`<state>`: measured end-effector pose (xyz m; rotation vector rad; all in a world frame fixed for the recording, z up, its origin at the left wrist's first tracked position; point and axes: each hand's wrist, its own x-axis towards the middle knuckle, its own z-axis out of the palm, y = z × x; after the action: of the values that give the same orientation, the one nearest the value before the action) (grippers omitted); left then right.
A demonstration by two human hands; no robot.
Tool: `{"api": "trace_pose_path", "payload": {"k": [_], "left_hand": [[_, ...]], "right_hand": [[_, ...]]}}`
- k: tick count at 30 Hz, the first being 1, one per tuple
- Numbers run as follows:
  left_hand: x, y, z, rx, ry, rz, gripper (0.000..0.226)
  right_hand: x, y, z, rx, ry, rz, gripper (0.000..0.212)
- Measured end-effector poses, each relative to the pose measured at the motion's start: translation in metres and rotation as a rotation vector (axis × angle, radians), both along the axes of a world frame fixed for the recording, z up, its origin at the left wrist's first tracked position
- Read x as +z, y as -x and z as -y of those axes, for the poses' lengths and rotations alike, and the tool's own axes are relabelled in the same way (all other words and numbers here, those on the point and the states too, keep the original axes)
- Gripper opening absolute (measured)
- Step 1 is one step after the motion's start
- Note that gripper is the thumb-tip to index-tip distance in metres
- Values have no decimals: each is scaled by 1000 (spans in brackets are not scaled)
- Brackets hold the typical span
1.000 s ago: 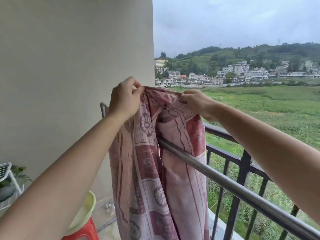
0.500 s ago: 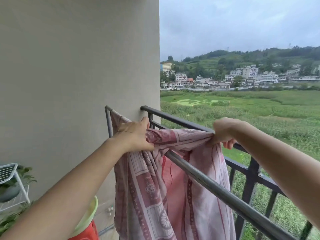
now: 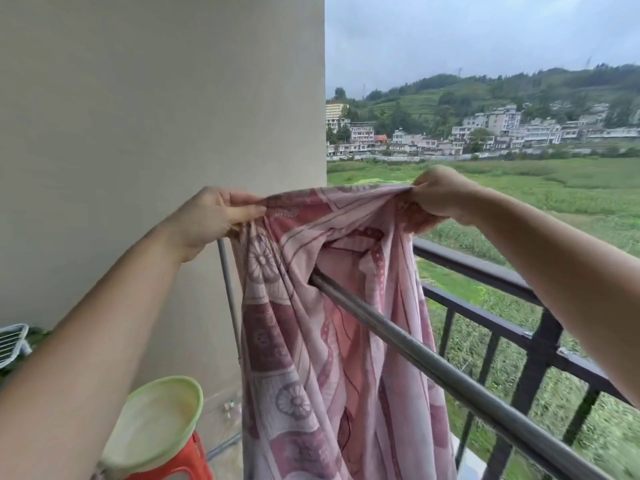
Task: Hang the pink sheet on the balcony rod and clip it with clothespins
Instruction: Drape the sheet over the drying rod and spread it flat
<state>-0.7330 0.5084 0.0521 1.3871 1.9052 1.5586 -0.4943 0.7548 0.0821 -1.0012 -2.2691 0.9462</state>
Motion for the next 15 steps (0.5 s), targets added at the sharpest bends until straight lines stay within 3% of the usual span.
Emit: {"api": "trace_pose_path", "payload": {"k": [2, 4, 6, 7, 9, 11, 15], "left_hand": [[-2, 20, -7, 208, -271, 92, 14], [-13, 42, -15, 582, -354, -37, 20], [-34, 58, -16, 925, -17, -381, 26], [-48, 62, -14, 975, 123, -497, 27], [-75, 60, -13, 881, 104, -610, 23], [-100, 50, -14, 713, 33, -653, 6], [-148, 32, -24, 449, 304, -742, 39]], "right_hand": [[-5, 37, 10, -54, -181, -234, 15], [-19, 71, 26, 9, -353, -293, 37], [-41, 98, 38, 248, -376, -42, 80], [-53, 109, 42, 334, -363, 123, 96], [-74, 123, 41, 362, -391, 315, 96], [-84, 129, 37, 331, -410, 424, 73], [-92, 134, 33, 251, -222, 556, 67]]}}
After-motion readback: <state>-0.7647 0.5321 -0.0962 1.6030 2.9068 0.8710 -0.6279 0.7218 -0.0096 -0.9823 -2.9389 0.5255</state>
